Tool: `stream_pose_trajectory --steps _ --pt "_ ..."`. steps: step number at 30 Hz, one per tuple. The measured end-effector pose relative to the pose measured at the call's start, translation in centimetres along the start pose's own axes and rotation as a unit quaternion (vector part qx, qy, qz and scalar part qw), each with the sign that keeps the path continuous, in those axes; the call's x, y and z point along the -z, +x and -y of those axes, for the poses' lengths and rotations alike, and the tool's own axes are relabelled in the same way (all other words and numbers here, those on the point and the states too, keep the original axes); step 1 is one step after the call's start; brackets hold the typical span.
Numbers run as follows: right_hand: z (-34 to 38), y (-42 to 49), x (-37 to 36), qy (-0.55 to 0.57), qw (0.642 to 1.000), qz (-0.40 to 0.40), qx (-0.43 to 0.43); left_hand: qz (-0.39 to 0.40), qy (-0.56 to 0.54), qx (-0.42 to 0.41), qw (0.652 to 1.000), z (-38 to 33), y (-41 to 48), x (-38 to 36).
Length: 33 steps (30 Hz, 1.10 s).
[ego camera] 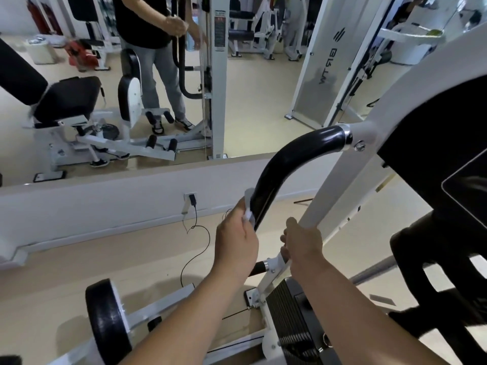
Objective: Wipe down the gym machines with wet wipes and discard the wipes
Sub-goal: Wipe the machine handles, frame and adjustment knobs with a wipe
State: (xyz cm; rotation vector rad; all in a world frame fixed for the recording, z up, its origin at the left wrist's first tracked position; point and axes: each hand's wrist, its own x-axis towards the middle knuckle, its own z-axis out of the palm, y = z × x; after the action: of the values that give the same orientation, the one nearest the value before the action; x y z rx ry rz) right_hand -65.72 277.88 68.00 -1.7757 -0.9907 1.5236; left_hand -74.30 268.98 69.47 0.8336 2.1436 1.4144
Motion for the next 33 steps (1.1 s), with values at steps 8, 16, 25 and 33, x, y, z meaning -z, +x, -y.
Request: stream_pose_trajectory --steps 8,16,25,33 --pt "-1.9 -2.1 0.5 0.028 0.993 0.11 -0.043 -0.039 -0.032 -0.021 0.999 -3.2 0.6 -0.2" --pt "-3.3 -2.2 1.9 -0.014 0.989 0.136 -0.056 0.14 0.055 0.285 0.947 10.3 -4.3 -0.4" --pt "-5.2 -3.5 3.8 -0.018 0.898 0.434 -0.073 0.169 -0.377 0.328 0.85 4.3 -6.0 3.3" --pt "-4.1 -3.6 2.8 -0.069 0.952 0.298 -0.031 0.09 -0.281 0.298 0.908 5.3 -5.4 5.0"
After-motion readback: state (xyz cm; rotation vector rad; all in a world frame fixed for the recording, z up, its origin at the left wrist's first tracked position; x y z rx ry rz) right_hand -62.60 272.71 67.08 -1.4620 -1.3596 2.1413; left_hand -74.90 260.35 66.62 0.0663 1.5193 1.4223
